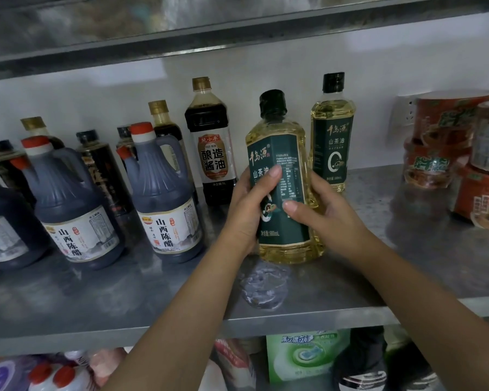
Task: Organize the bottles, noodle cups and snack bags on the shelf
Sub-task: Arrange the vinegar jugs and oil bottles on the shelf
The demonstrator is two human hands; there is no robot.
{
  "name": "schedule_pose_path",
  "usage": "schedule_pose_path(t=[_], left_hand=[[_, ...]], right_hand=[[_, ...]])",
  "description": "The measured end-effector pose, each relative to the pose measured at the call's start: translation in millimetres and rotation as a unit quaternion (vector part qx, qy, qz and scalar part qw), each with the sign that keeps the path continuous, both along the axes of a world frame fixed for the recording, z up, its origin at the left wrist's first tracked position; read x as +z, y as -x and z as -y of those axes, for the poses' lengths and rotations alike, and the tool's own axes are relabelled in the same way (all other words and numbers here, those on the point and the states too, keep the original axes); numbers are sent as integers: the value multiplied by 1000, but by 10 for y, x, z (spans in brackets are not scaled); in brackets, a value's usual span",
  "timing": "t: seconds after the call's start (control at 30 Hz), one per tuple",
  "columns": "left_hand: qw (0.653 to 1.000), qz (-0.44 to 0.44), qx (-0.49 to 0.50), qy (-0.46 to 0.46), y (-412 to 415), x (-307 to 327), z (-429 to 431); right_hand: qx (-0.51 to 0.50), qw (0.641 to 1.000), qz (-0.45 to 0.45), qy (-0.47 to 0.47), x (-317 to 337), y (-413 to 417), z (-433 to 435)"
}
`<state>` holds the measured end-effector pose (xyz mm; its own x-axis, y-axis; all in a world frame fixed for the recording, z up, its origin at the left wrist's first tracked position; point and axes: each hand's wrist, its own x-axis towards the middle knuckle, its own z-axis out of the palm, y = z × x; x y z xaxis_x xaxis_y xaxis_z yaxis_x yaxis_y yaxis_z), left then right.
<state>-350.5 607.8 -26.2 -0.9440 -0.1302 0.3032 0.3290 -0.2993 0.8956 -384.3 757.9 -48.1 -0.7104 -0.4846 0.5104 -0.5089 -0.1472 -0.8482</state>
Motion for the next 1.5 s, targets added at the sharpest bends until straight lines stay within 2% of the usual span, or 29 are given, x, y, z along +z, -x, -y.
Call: schedule_pose_path(t=[0.23, 0.4, 0.7, 1.0, 1.5], left_hand=[[999, -3, 21, 41, 2, 12, 66], [998, -9, 26, 58, 18, 1, 53], [997, -36, 62, 43, -2, -26, 82], [995, -39, 57, 69, 56, -34, 89], [996, -54, 45, 52, 119, -50, 114]], right_hand=[[46, 996, -20, -74, -20, 0, -27], [77, 994, 5, -73, -12, -16, -66], [46, 997, -3, -63, -24, -36, 17], [24, 997, -9, -79, -82, -49, 10], [29, 995, -34, -93, -86, -59, 16]])
